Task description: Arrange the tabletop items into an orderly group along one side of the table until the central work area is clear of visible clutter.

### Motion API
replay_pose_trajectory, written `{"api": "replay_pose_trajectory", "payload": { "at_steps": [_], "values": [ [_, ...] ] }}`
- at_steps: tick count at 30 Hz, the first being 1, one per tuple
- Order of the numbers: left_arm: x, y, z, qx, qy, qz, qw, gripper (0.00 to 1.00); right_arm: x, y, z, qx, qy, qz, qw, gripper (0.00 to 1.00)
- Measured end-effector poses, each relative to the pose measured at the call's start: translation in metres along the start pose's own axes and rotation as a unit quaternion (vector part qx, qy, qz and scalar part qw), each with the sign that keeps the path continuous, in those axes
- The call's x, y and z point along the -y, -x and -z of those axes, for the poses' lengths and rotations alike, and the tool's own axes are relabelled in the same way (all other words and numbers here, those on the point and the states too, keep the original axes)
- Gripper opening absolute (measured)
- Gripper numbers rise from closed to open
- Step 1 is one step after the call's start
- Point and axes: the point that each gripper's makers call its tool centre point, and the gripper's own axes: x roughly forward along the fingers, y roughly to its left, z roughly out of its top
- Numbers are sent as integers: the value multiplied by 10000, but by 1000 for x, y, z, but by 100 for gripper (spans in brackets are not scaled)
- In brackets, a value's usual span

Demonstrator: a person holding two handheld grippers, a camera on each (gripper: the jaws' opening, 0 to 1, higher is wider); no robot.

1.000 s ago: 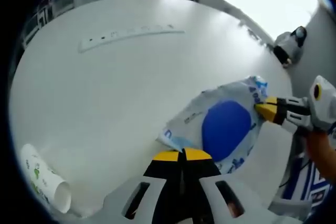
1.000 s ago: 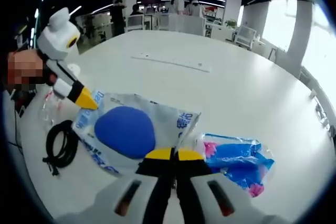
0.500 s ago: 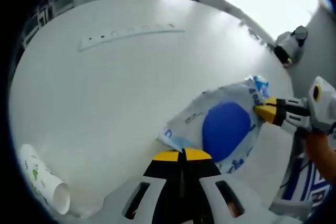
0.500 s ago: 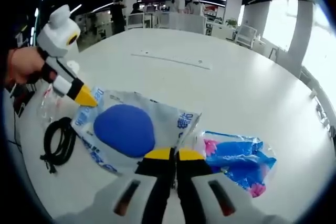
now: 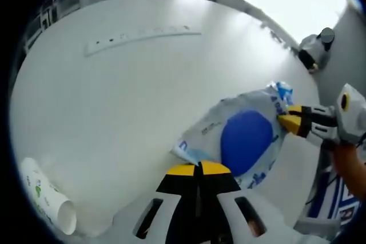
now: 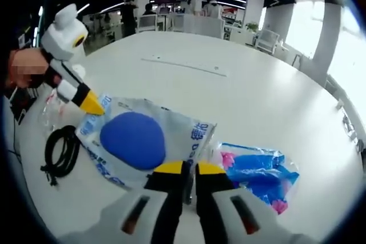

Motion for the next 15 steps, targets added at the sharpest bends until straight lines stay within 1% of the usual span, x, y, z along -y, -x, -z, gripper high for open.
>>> {"api": "replay_pose_trajectory", "payload": {
  "at_steps": [6, 8, 9, 11, 15],
  "values": [
    [0, 1, 1, -5, -17, -10, 10000, 0, 0, 3, -4, 130, -21, 85, 9999, 6],
    [-1, 0, 0, -19, -19, -12, 10000, 0, 0, 5, -4, 127, 51, 117, 9998, 6],
    [-1, 0, 0, -28, 4, -15, 10000, 0, 0, 5, -6, 176, 50, 154, 9997, 7],
    [-1, -1, 0, -35, -44, -22, 10000, 0, 1, 4, -4, 137, 81, 172, 9997, 6],
    [-2, -1, 0, -25, -9, -10, 10000, 0, 4, 7, -6, 189, 54, 253, 9995, 8]
  ]
}}
